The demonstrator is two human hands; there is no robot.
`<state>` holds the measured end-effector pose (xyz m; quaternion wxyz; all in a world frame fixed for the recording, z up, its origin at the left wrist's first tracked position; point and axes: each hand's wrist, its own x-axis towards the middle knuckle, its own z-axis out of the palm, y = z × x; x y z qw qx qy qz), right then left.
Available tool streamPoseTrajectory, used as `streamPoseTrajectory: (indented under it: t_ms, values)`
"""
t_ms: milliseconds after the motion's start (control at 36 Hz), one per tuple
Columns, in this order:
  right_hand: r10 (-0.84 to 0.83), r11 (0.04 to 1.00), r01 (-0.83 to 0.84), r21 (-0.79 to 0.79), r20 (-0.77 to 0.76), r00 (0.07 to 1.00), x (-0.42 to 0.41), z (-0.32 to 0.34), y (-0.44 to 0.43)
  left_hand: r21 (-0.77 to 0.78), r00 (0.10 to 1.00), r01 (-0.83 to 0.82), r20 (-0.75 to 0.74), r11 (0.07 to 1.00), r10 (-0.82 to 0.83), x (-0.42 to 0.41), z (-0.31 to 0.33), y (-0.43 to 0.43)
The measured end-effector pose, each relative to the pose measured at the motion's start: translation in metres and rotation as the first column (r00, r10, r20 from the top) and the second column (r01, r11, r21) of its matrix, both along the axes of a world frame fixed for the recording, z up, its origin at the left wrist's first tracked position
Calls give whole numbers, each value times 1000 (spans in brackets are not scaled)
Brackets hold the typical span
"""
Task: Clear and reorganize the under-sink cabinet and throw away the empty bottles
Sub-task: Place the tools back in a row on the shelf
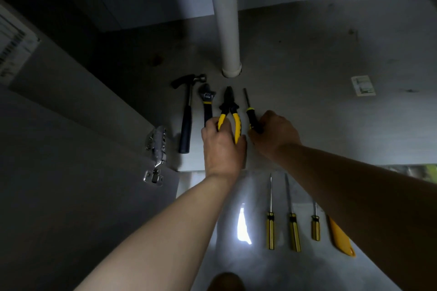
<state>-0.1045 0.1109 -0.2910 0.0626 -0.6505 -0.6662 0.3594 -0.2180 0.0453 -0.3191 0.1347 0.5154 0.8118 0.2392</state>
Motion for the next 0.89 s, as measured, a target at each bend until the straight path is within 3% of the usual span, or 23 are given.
streamPoseTrajectory:
  t_ms: [111, 250, 361, 500, 889]
  values:
    - [-13, 1000, 12, -12, -76, 997, 0, 3, -11, 29, 999, -4, 37, 1000, 3, -1, 6, 1]
    - [21, 995, -14, 100, -65, 998, 5, 11, -21, 184, 977, -205, 103, 961, 188, -18, 16, 0]
    - [155, 955, -155, 252, 20, 988, 6, 12, -28, 1, 980, -185, 79, 983, 184, -38, 23, 7]
    - [299, 900, -316, 300, 102, 949, 6, 9, -35, -146, 995, -99, 15, 984, 102, -49, 30, 16]
    - [407, 866, -422, 268, 115, 906, 19, -13, -44, -234, 976, -116, -205, 965, 67, -58, 26, 18]
